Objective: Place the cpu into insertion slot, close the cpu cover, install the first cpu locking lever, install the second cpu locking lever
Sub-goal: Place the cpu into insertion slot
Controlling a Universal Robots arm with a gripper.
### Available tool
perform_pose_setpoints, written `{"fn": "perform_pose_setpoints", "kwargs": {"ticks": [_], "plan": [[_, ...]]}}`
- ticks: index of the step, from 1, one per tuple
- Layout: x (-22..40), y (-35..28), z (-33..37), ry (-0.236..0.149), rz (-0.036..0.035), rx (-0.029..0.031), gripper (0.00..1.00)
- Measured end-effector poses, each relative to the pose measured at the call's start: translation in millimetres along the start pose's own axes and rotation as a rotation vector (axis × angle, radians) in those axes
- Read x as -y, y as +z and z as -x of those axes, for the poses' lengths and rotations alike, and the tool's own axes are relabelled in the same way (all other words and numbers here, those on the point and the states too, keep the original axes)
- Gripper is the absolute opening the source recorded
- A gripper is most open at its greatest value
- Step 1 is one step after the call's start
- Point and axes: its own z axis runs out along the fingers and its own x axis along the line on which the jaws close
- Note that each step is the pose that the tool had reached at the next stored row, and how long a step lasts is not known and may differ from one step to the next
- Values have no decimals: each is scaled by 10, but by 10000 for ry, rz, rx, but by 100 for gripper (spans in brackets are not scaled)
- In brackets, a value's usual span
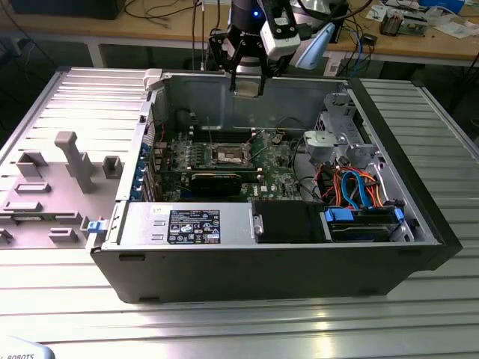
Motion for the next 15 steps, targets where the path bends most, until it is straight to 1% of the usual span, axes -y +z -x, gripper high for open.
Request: {"fn": "perform_pose_setpoints", "kwargs": {"ticks": [1,3,15], "plan": [[0,4,0,276,5,24,54],[1,9,0,565,11,49,54],[1,9,0,580,12,50,54]]}}
